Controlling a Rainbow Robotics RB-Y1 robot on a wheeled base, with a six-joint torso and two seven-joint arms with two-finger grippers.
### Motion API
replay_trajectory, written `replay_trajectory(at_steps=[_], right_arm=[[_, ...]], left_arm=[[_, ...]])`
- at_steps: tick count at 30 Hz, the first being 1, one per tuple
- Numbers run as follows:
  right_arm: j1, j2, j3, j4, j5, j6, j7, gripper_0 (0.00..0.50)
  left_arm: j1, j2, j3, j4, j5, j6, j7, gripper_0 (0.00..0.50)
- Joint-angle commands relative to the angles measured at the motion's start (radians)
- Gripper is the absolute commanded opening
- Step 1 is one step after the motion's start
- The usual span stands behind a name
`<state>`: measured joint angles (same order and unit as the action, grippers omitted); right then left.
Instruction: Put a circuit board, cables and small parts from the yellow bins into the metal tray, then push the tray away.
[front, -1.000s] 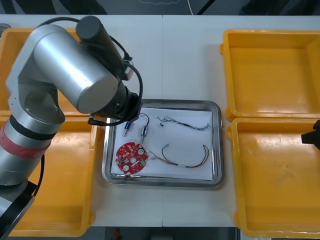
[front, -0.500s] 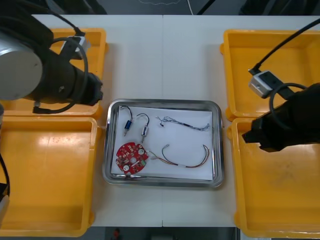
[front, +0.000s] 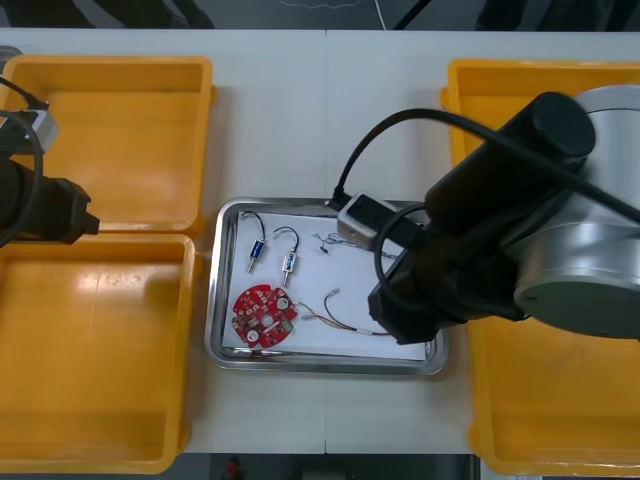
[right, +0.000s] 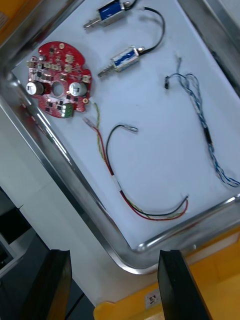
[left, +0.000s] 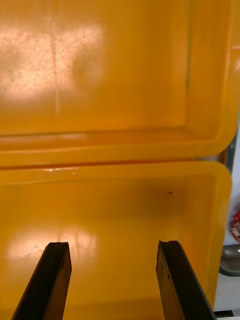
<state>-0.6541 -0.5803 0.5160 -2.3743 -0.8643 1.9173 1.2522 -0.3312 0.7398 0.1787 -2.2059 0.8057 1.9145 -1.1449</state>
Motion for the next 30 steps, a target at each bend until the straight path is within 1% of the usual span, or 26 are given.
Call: replay_trajectory(at_steps=[1, 4, 7, 8, 10, 12, 16, 19, 22, 25, 30], right_arm=[[-0.064, 0.056, 0.134, 0.035, 0.087, 0.003, 0.159, 0.5], [-0.082, 0.06, 0.208, 0.073, 0.13, 0.003, 0.23, 0.5], [-0.099, 0.065, 0.265, 0.109, 0.153, 0.002, 0.279, 0.5], [-0.113, 0.073, 0.303, 0.133, 0.165, -0.015, 0.319, 0.5], [-0.121, 0.083, 0.332, 0.15, 0.176, -0.031, 0.354, 0.5], [-0.131, 0.102, 0.372, 0.181, 0.186, -0.052, 0.4, 0.5], [-0.145, 0.125, 0.427, 0.216, 0.197, -0.095, 0.455, 0.5], [-0.145, 0.132, 0.476, 0.23, 0.217, -0.138, 0.461, 0.5], [-0.145, 0.132, 0.527, 0.231, 0.249, -0.178, 0.463, 0.5], [-0.145, 0.132, 0.579, 0.245, 0.278, -0.199, 0.461, 0.5], [-0.144, 0.132, 0.645, 0.262, 0.331, -0.231, 0.455, 0.493]], left_arm=[[0.095, 0.095, 0.088, -0.041, 0.079, 0.005, -0.081, 0.5], [0.129, 0.113, 0.108, -0.041, 0.099, 0.005, -0.079, 0.5], [0.149, 0.124, 0.114, -0.046, 0.105, 0.005, -0.079, 0.5], [0.169, 0.133, 0.117, -0.054, 0.11, 0.005, -0.079, 0.5], [0.184, 0.139, 0.119, -0.063, 0.11, 0.005, -0.075, 0.5], [0.202, 0.151, 0.131, -0.064, 0.11, -0.023, -0.07, 0.5], [0.216, 0.181, 0.133, -0.064, 0.11, -0.045, -0.067, 0.5], [0.238, 0.196, 0.14, -0.064, 0.128, -0.075, -0.062, 0.5], [0.258, 0.197, 0.142, -0.064, 0.133, -0.109, -0.056, 0.5], [0.271, 0.197, 0.142, -0.064, 0.139, -0.141, -0.05, 0.5], [0.288, 0.197, 0.142, -0.064, 0.141, -0.16, -0.039, 0.5]])
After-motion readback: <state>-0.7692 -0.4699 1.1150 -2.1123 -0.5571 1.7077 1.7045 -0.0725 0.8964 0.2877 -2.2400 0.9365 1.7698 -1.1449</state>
